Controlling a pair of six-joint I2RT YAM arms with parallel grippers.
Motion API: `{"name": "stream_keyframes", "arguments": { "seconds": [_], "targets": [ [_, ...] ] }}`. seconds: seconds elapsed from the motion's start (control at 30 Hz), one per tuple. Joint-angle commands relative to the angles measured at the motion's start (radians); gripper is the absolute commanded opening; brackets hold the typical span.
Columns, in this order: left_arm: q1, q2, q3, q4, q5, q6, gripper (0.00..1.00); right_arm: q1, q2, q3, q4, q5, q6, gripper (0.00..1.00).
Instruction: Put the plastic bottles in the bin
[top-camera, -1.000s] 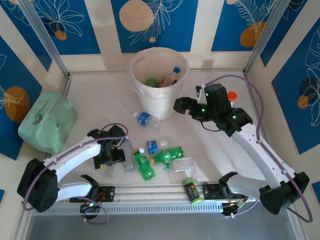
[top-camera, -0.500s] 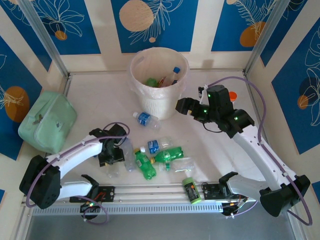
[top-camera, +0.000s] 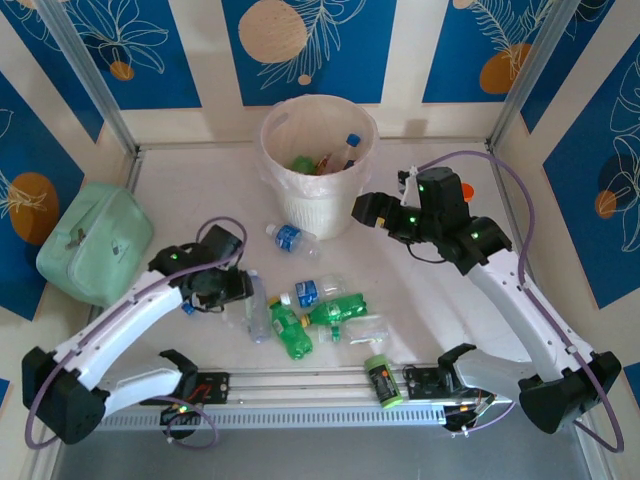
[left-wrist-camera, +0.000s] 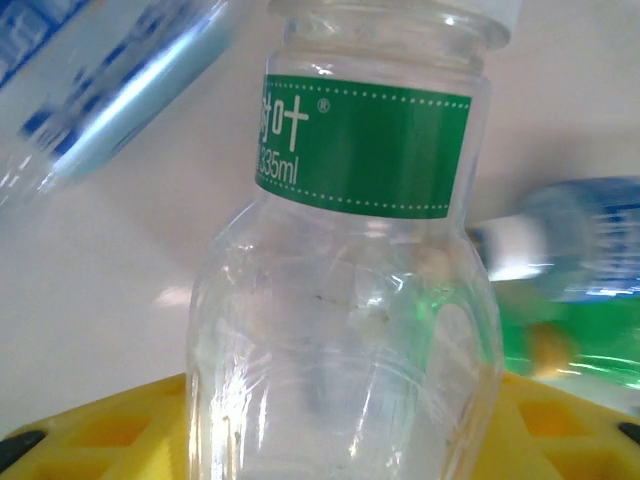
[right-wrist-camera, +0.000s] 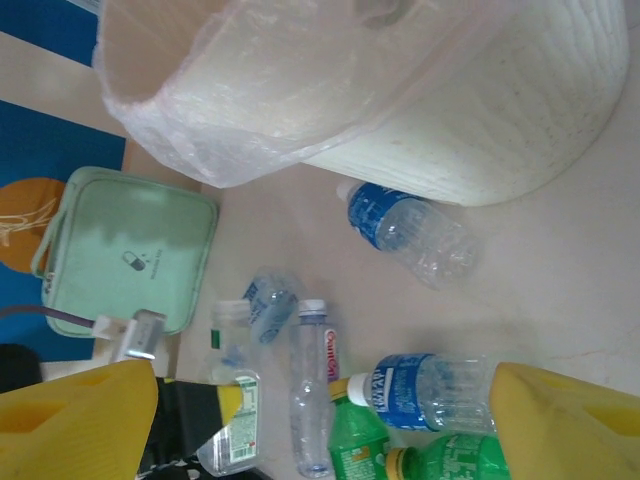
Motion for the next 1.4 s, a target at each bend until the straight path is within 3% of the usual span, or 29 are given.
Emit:
{"name": "stream_keyframes", "arguments": {
  "seconds": [0.0,0.1,0.3,0.43,0.8,0.93,1.27,1.33,1.37],
  "targets": [
    [0.007,-0.039,0.123,0.1,0.12,0.093,0.54,-0.002,0.017,0.057,0.031,-0.105,0.014,0.86],
    [0.006,-0.02,0.226,0.206,0.223,0.179,0.54,0.03,0.057,0.124,0.043,-0.183,0.002,0.86],
    [-0.002,0.035,0.347,0.406,0.44,0.304,0.56,0.077,0.167,0.294,-0.01,-0.18,-0.043,0.87],
    [-0.006,0.118,0.425,0.411,0.495,0.348,0.5,0.085,0.238,0.39,-0.011,-0.206,-0.065,0.87],
    [-0.042,0.209,0.511,0.426,0.58,0.408,0.5,0.11,0.346,0.518,-0.026,-0.204,-0.085,0.81],
    [-0.047,0.215,0.522,0.449,0.593,0.409,0.5,0.119,0.362,0.525,-0.021,-0.193,-0.091,0.75],
    [-0.048,0.241,0.552,0.443,0.581,0.416,0.51,0.12,0.38,0.54,-0.012,-0.184,-0.091,0.47],
    [-0.048,0.243,0.553,0.443,0.57,0.41,0.57,0.12,0.384,0.546,-0.009,-0.182,-0.091,0.42],
    [-0.047,0.24,0.55,0.443,0.561,0.407,0.66,0.118,0.387,0.551,-0.007,-0.181,-0.091,0.39]
  ]
}}
